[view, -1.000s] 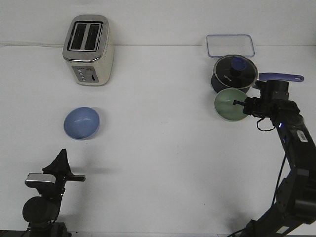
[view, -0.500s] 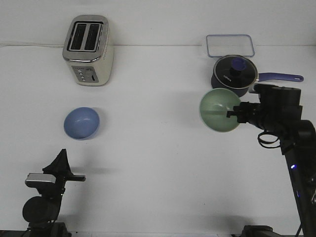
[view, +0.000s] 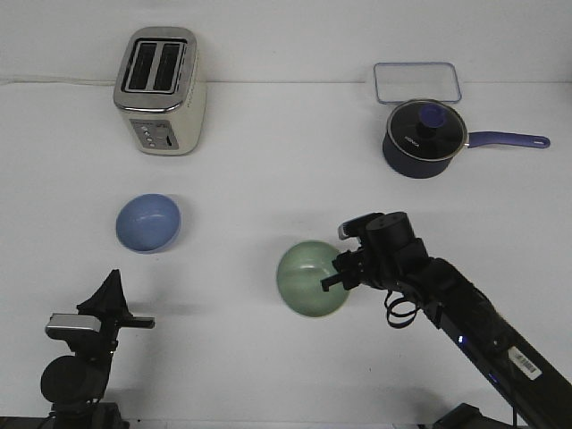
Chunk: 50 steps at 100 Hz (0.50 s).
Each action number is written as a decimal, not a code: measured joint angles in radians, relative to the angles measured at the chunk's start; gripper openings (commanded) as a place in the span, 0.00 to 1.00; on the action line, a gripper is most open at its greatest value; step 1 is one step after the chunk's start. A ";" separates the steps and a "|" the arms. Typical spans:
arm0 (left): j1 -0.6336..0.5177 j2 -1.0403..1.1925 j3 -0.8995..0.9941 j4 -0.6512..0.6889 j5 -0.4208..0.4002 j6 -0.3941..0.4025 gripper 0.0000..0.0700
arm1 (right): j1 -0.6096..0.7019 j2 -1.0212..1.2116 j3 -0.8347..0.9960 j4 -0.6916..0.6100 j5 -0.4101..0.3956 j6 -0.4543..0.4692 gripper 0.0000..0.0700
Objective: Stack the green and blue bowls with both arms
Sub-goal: 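Carry the green bowl toward the robot and lower it onto the table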
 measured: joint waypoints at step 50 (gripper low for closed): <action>0.000 0.000 0.000 0.000 0.000 0.000 0.02 | 0.105 0.227 -0.056 0.104 0.010 0.043 0.02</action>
